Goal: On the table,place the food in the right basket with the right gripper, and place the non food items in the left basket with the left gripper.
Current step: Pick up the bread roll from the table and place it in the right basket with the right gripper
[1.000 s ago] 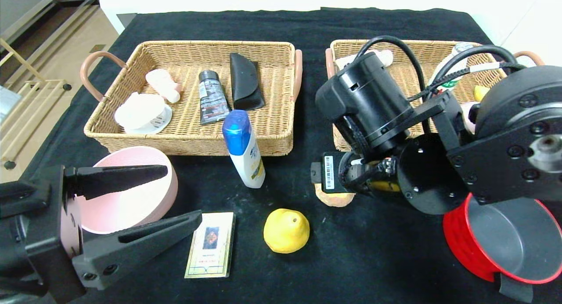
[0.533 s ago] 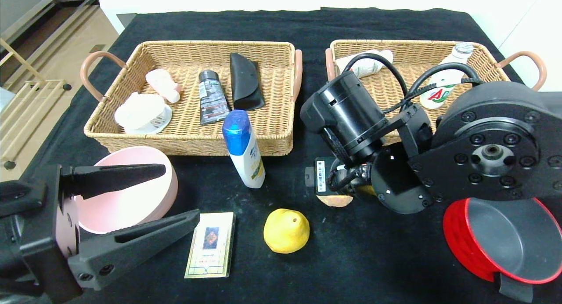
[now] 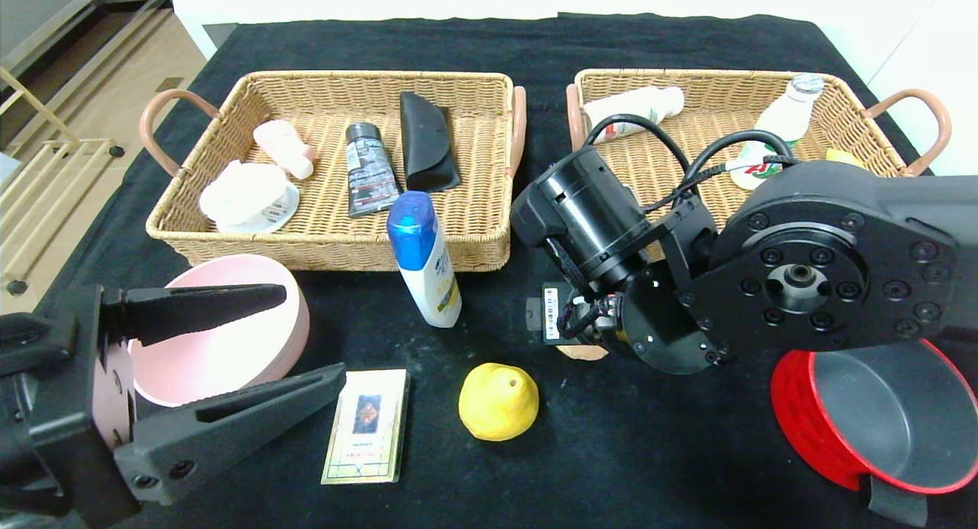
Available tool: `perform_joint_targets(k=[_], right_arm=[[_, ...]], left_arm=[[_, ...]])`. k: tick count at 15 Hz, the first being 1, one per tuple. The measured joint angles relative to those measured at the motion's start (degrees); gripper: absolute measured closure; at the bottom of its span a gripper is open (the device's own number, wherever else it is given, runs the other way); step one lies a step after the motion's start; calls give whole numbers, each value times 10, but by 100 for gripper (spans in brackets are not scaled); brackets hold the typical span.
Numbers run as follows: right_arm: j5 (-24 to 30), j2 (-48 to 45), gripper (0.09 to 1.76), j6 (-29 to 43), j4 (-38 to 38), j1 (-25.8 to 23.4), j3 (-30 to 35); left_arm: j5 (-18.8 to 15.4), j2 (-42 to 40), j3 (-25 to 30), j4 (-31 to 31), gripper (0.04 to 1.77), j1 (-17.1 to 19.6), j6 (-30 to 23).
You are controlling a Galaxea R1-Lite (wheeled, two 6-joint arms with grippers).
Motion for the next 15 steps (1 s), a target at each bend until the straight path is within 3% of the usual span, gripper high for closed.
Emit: perform_joint_targets(k=[10,11,13,15], right_arm=[[1,8,14,0,0,-2,3],[1,9,19,0,0,-2,4],[1,11,53,1,0,-2,4],[1,12,74,1,0,-2,4]], left_arm=[[0,0,1,0,9,0,0],[0,0,1,0,9,0,0],[0,0,1,0,9,0,0],[0,0,0,0,9,0,0]])
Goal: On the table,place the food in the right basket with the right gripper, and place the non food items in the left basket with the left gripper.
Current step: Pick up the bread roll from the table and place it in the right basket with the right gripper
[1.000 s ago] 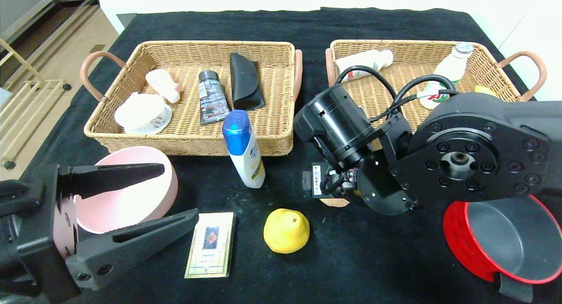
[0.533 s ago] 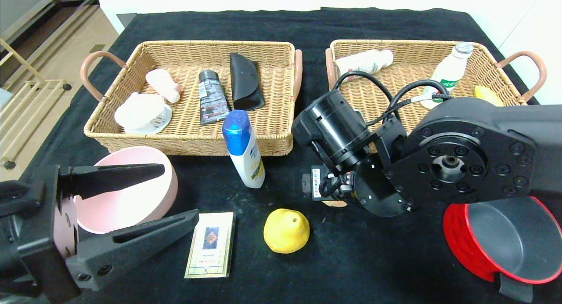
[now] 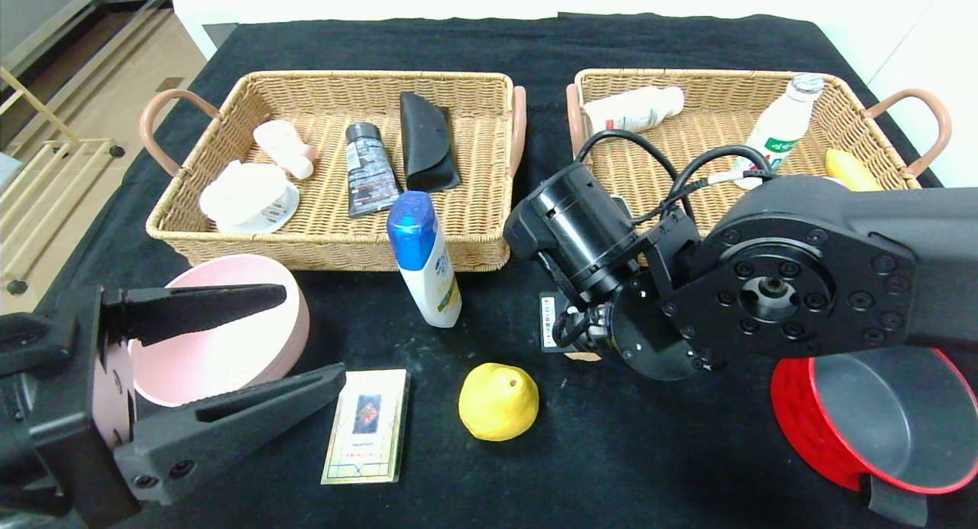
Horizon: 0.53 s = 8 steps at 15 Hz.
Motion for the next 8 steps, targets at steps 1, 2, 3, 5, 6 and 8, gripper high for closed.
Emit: perform_joint_targets(k=[1,2,3,5,6,8], right_arm=[[0,1,79,1,0,0,0],[0,1,83,1,0,0,0],[0,2,86,1,0,0,0],[0,2,90,3,0,0,0],[0,2,92,3,0,0,1],[0,2,95,8,0,0,2]], left_arm=[[0,0,0,0,9,0,0],[0,0,0,0,9,0,0],[0,0,0,0,9,0,0],[0,0,0,0,9,0,0],[0,0,0,0,9,0,0],[0,0,0,0,9,0,0]])
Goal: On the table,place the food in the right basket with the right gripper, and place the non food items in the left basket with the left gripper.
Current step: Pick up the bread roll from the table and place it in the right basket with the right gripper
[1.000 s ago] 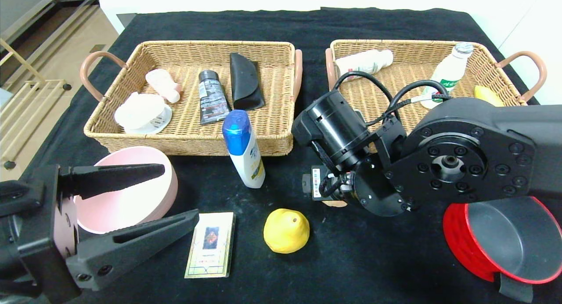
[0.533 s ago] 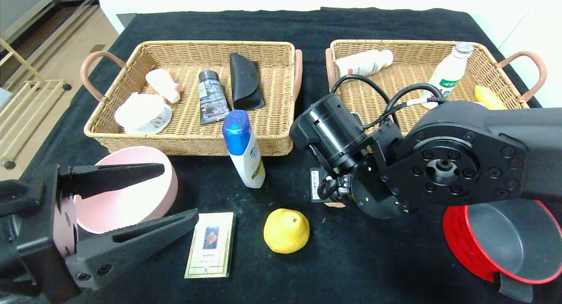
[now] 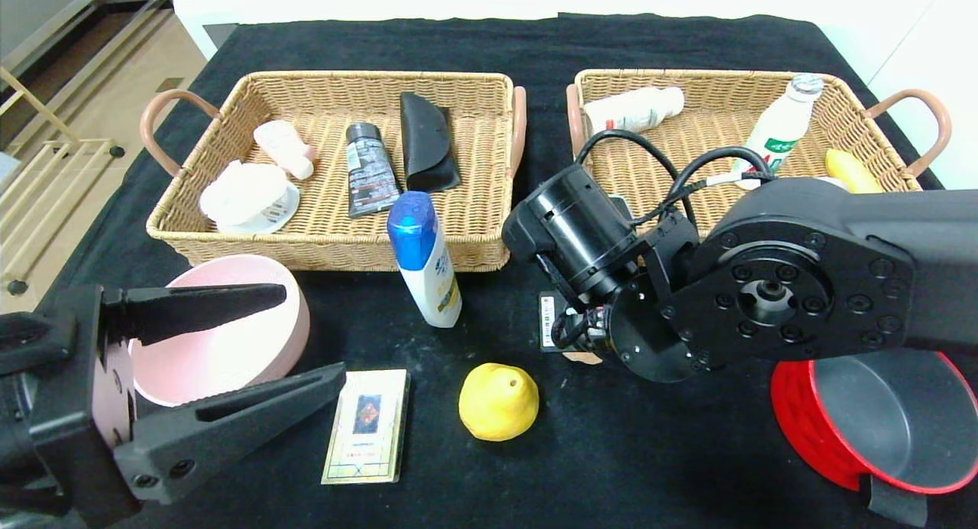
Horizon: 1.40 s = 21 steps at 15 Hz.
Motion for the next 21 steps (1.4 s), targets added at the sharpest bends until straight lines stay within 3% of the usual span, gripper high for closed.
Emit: perform_joint_targets(k=[9,15,21], right_arm=[[0,-2,98,1,2,-1,8],[-2,-44,98,-8,71,31,5],[-3,-98,98,-35,89,14,6]], left_arm=[[0,4,3,0,9,0,1],[0,1,0,-2,9,0,2],[0,0,1,-1,9,0,2]])
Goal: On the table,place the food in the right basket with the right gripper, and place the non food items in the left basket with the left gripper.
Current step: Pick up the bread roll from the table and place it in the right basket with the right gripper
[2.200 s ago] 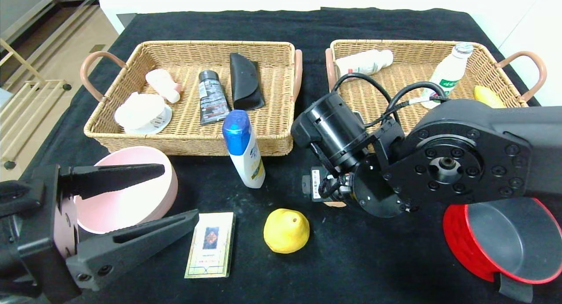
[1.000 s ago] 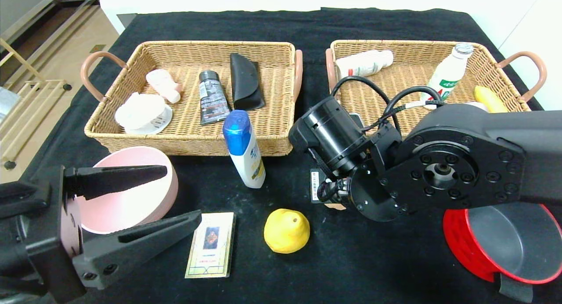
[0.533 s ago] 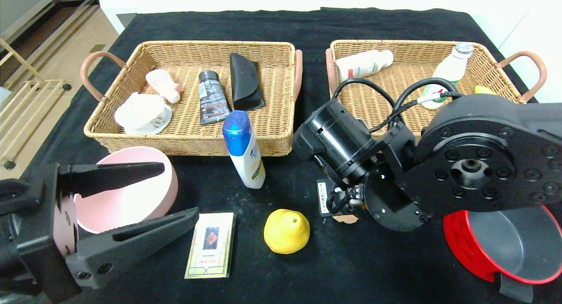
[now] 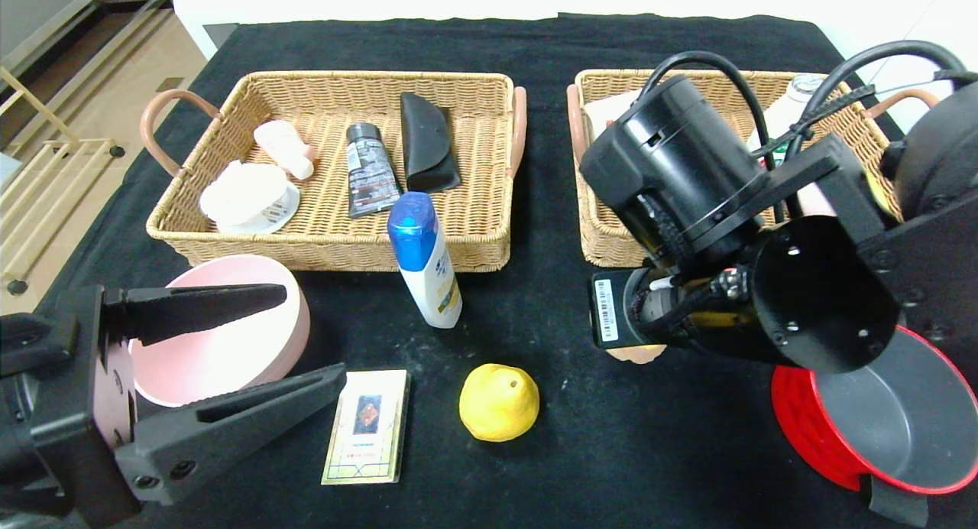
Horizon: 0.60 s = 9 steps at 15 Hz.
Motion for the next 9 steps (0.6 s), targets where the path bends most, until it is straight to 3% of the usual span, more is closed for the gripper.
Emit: perform_joint_targets(k=[9], right_arm=[[-1,-54,98,-108,-6,-108,-19]], left_arm=[[0,1,0,0,9,-1,0]])
